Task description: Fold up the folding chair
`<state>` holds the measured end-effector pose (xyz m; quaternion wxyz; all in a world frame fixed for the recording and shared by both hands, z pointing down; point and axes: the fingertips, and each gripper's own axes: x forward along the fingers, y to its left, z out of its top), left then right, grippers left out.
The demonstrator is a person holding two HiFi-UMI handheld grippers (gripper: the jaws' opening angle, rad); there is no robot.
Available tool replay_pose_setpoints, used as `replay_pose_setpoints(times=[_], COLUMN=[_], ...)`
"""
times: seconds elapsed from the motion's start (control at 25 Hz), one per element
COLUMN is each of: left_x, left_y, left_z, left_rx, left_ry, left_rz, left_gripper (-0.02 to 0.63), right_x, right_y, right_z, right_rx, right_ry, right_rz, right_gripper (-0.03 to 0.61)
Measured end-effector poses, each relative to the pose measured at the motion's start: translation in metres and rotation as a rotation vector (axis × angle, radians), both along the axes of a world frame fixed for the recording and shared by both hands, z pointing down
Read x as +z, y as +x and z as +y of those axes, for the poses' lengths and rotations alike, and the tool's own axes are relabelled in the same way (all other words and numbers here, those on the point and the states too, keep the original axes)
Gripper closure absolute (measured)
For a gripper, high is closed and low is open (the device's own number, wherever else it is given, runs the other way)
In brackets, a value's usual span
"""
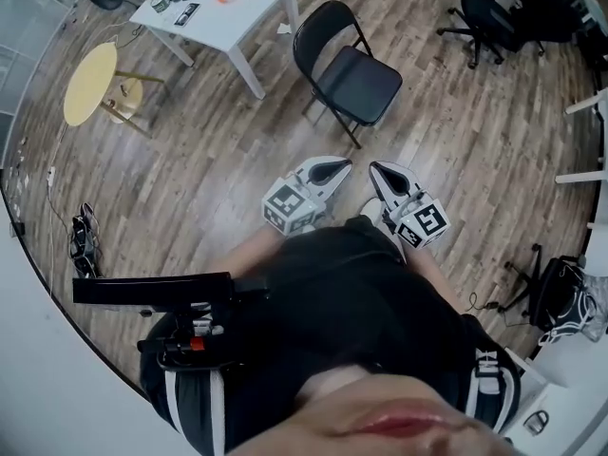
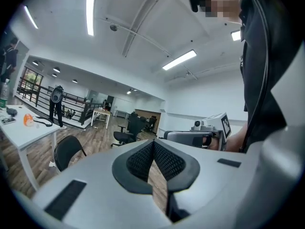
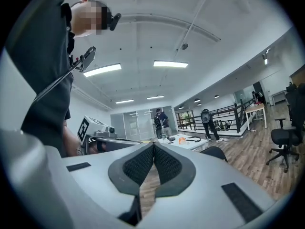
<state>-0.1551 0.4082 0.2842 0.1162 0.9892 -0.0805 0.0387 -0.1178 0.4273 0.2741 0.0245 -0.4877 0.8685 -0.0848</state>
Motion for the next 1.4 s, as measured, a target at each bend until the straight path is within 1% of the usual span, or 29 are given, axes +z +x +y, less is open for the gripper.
replay_pose_setpoints(times=[0.16, 0.4, 0.56, 0.68, 0.92, 1.12, 1.28, 1.4], left_x=[-0.010, -0.016, -0.015, -0.014, -0.006, 0.007, 0.018, 0.026], left_y=[0.043, 0.115, 0.150, 0.168, 0.185, 0.189, 0.183, 0.170], left_z=[-0.019, -0.046, -0.058, -0.069, -0.094, -0.125, -0.167, -0.217], left_rx=[-0.033, -0.066, -0.096, -0.115, -0.116, -0.101, -0.065, -0.041], left_ry=[-0.002, 0.023, 0.032, 0.030, 0.015, -0.010, -0.031, -0.044], left_rz=[0.015, -0.027, -0.047, -0.056, -0.077, -0.072, -0.053, -0.044], left_gripper=[0.607, 0.607, 0.607, 0.607, 0.607, 0.607, 0.607, 0.607], right_x=[-0.005, -0.013, -0.008, -0.003, -0.001, 0.016, 0.029, 0.040], right_y=[0.043, 0.118, 0.154, 0.175, 0.193, 0.191, 0.186, 0.175], right_z=[-0.021, -0.052, -0.061, -0.073, -0.098, -0.127, -0.167, -0.215], right_rx=[-0.040, -0.058, -0.080, -0.090, -0.089, -0.074, -0.037, -0.010], right_ry=[0.019, 0.020, 0.022, 0.013, 0.000, -0.035, -0.067, -0.094], right_rz=[-0.004, -0.046, -0.041, -0.047, -0.049, -0.019, -0.002, 0.013], right_gripper=[0.566, 0.566, 0.566, 0.566, 0.566, 0.566, 0.566, 0.566])
